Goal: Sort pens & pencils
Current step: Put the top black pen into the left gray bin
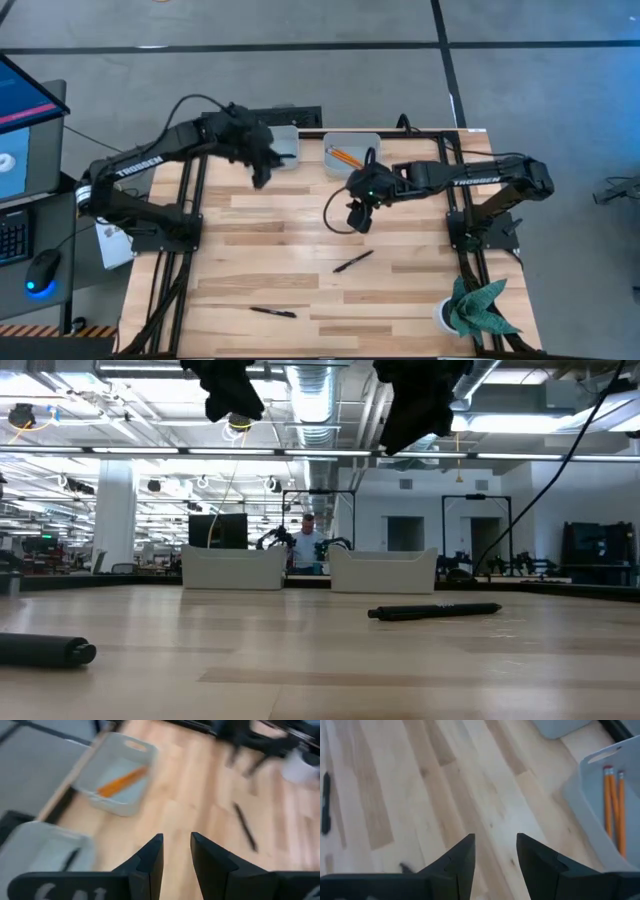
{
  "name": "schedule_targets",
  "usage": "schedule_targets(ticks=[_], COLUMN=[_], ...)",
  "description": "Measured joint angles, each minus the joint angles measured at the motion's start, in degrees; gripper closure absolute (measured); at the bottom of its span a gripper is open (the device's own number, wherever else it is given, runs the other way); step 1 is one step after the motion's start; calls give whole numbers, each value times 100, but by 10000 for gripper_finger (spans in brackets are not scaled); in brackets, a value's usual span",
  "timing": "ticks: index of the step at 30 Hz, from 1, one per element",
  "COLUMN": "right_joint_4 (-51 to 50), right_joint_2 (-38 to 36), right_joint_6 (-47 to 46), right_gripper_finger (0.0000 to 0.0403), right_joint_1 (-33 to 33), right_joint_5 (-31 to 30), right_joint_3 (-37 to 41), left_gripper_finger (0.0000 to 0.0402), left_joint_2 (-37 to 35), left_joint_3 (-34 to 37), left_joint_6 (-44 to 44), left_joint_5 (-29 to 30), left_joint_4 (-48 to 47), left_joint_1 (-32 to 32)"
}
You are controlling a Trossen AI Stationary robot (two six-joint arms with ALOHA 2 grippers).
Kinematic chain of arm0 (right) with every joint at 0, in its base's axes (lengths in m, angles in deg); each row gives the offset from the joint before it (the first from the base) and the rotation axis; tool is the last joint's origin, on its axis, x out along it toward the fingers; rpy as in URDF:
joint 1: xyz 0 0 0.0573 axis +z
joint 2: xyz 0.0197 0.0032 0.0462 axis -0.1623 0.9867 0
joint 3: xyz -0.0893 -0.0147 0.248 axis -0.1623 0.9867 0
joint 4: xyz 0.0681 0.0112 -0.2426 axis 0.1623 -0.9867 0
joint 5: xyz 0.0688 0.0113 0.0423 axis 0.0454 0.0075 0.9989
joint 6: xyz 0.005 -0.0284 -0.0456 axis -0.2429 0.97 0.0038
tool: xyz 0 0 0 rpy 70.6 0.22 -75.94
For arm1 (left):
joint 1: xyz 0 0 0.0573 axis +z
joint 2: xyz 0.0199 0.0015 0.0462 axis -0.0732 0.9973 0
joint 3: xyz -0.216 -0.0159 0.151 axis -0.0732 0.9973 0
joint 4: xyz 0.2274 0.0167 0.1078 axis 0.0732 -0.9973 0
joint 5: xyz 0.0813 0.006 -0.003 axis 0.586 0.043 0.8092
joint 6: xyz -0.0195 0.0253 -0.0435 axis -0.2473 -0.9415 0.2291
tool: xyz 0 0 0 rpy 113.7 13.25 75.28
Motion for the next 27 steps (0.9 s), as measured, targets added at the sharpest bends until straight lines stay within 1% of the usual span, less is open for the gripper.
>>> schedule_targets(ticks=[4, 9, 13, 20, 27], right_joint_4=[-90, -78, -70, -54, -78], right_joint_2=[0, 0, 0, 0, 0], right_joint_6=[0, -2, -4, -90, -41], right_gripper_finger=[236, 230, 225, 219, 220], right_joint_1=[225, 424, 554, 681, 668], right_joint_5=[143, 574, 605, 600, 586], right_joint_3=[0, 0, 0, 0, 0], left_gripper_finger=[313, 313, 313, 313, 313], left_joint_2=[0, -2, -2, 0, 0], left_joint_3=[0, 109, 322, 937, 1473], left_joint_6=[70, 34, 238, 551, 627], left_joint_5=[1, 326, 484, 761, 1317], left_joint_4=[-45, 48, 53, 148, 196], left_joint_1=[-709, -1547, -2015, -2554, -2735])
